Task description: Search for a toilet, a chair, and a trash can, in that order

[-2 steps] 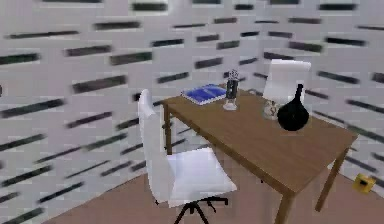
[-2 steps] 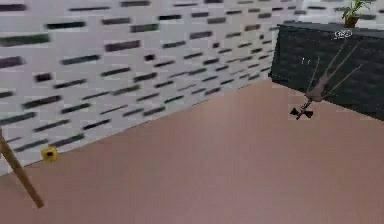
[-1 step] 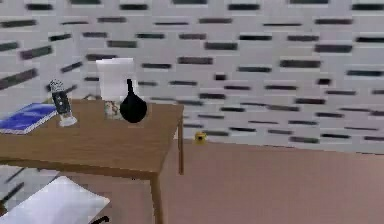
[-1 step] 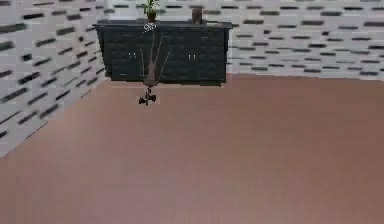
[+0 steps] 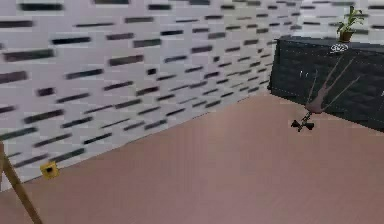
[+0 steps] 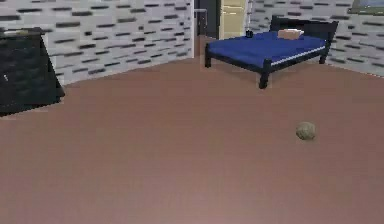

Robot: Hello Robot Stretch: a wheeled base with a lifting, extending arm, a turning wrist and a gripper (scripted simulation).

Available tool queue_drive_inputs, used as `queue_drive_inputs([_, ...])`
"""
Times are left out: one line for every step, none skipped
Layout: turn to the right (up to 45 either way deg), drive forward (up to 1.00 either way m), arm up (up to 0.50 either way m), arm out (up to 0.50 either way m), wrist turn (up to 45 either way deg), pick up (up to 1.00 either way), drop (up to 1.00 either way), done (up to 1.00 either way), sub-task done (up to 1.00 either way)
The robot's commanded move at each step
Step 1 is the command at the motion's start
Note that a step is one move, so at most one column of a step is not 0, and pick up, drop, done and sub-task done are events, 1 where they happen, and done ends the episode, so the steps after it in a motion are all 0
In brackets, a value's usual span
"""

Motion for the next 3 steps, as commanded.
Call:
queue_drive_inputs([45.0,0.0,0.0,0.0,0.0,0.0,0.0,0.0,0.0])
queue_drive_inputs([42.0,0.0,0.0,0.0,0.0,0.0,0.0,0.0,0.0])
queue_drive_inputs([0.0,1.0,0.0,0.0,0.0,0.0,0.0,0.0,0.0])
